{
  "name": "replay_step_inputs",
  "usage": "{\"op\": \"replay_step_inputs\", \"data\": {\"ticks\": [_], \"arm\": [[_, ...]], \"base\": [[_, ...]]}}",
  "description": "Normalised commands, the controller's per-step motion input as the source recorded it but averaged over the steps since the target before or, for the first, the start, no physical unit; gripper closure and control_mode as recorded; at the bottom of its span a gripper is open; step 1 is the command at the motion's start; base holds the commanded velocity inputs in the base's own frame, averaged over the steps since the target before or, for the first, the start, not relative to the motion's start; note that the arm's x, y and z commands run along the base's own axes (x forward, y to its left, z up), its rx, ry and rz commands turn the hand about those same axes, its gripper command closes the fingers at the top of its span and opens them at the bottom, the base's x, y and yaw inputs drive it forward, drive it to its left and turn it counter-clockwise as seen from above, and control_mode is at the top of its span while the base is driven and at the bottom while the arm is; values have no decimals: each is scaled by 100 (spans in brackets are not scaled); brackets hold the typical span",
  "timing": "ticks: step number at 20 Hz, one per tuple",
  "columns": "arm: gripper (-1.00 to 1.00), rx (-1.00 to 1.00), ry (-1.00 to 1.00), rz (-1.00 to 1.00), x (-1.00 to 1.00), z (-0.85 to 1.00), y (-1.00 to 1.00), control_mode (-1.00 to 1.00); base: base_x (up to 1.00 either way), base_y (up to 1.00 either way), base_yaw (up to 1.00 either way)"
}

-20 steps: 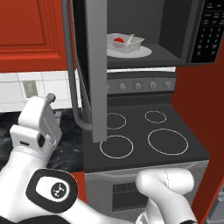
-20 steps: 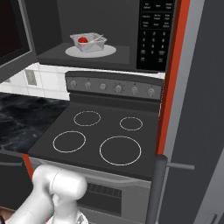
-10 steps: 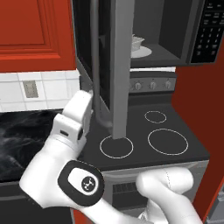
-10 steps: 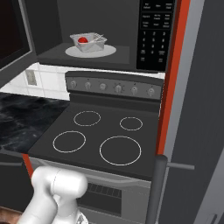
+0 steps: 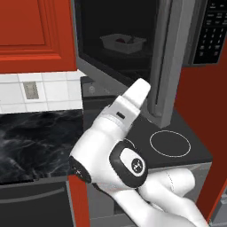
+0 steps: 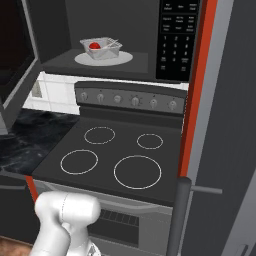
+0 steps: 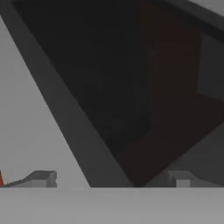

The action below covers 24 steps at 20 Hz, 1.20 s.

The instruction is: Place the tupperware containing the fish and tomato meal in the microwave. Close the microwave door and press the start button to reheat the meal.

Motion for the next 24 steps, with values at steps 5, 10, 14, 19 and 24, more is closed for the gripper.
{"op": "replay_step_inputs", "data": {"ticks": [5, 10, 14, 19, 24], "arm": [[-100, 22, 0, 0, 33, 36, -100, -100], [-100, 19, 4, 1, 51, 23, -93, -100], [-100, 15, 7, 5, 69, 5, -70, -100], [-100, 6, 5, 8, 82, 0, -43, -100], [-100, 1, 4, 11, 88, 0, -26, -100]], "base": [[0, 0, 0], [0, 0, 0], [0, 0, 0], [0, 0, 0], [0, 0, 0]]}}
